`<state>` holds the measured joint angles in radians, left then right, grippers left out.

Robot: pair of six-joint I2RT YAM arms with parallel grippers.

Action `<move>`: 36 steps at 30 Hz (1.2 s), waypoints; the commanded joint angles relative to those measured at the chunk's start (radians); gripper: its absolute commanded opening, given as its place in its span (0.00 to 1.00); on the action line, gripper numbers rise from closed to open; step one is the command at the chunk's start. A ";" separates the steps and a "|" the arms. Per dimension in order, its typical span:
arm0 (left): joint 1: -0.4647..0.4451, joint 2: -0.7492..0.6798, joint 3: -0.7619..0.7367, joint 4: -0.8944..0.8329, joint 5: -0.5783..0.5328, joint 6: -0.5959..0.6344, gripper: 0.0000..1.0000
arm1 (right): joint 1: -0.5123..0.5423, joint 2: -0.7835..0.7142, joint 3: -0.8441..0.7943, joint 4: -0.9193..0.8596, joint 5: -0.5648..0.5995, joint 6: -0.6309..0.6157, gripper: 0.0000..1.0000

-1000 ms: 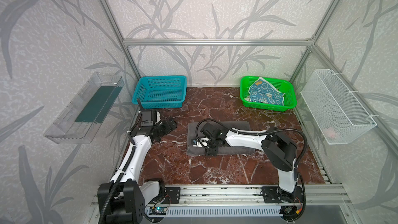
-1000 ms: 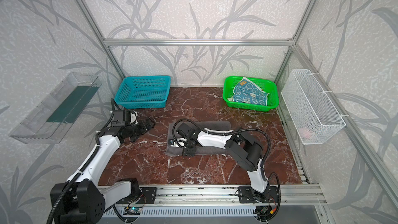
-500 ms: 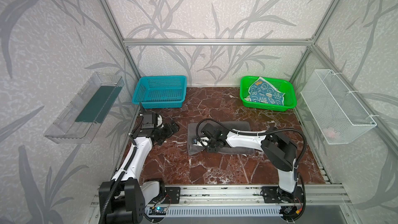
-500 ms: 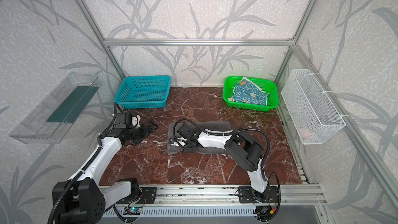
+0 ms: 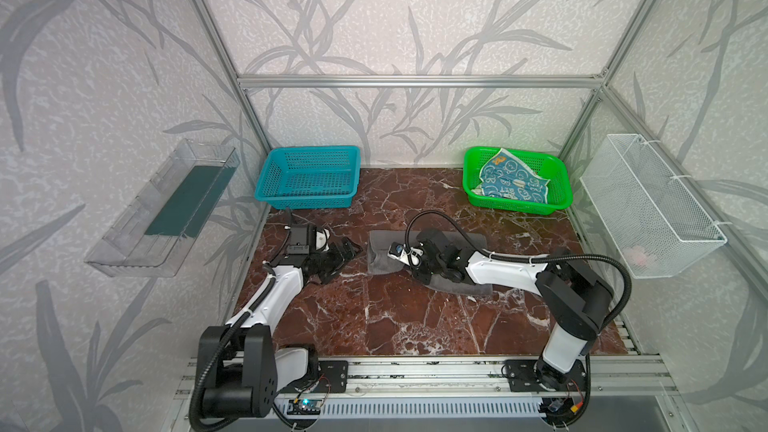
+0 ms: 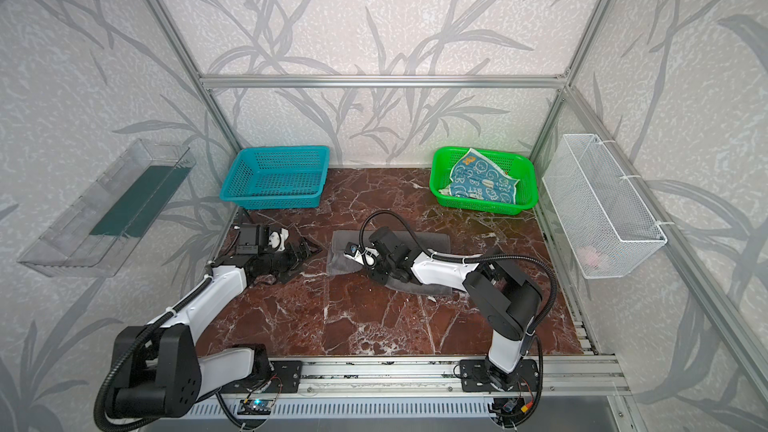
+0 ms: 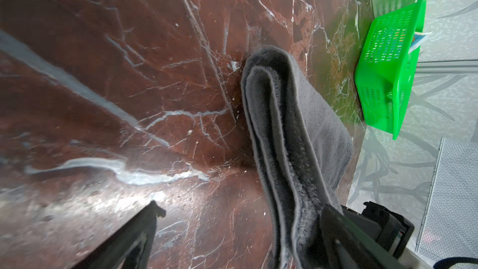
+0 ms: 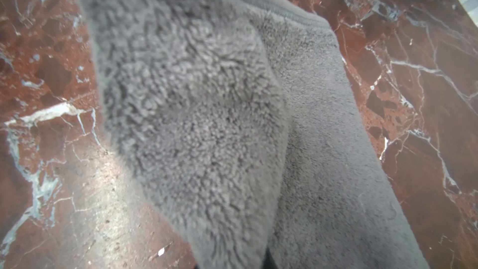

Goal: Fold and stack the towels

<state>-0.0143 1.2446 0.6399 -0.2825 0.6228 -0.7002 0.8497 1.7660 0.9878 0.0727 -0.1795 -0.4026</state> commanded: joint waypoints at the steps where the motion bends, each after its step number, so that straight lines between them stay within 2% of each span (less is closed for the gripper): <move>1: -0.034 0.043 -0.006 0.119 0.039 -0.074 0.99 | -0.001 -0.037 -0.015 0.078 -0.042 0.033 0.00; 8: -0.044 0.100 -0.038 0.339 0.082 -0.229 0.99 | -0.002 -0.038 -0.026 0.069 -0.031 0.031 0.00; 18: -0.085 0.218 -0.078 0.533 0.156 -0.321 0.99 | -0.003 -0.027 -0.020 0.077 -0.034 0.038 0.00; 25: -0.112 0.294 -0.056 0.567 0.165 -0.328 0.98 | -0.002 -0.017 -0.016 0.077 -0.040 0.036 0.00; 27: -0.113 0.309 -0.048 0.583 0.174 -0.335 0.90 | -0.003 -0.013 -0.016 0.076 -0.043 0.033 0.00; 29: -0.113 0.328 -0.036 0.584 0.178 -0.338 0.75 | -0.002 -0.010 -0.018 0.074 -0.043 0.033 0.00; 33: -0.118 0.343 -0.036 0.586 0.177 -0.340 0.55 | -0.002 -0.001 -0.014 0.060 -0.041 0.032 0.00; 36: -0.121 0.355 -0.034 0.586 0.181 -0.338 0.42 | -0.001 0.006 -0.013 0.057 -0.038 0.039 0.09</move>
<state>-0.1272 1.5860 0.5846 0.2813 0.7876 -1.0325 0.8497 1.7668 0.9653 0.1078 -0.1993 -0.3733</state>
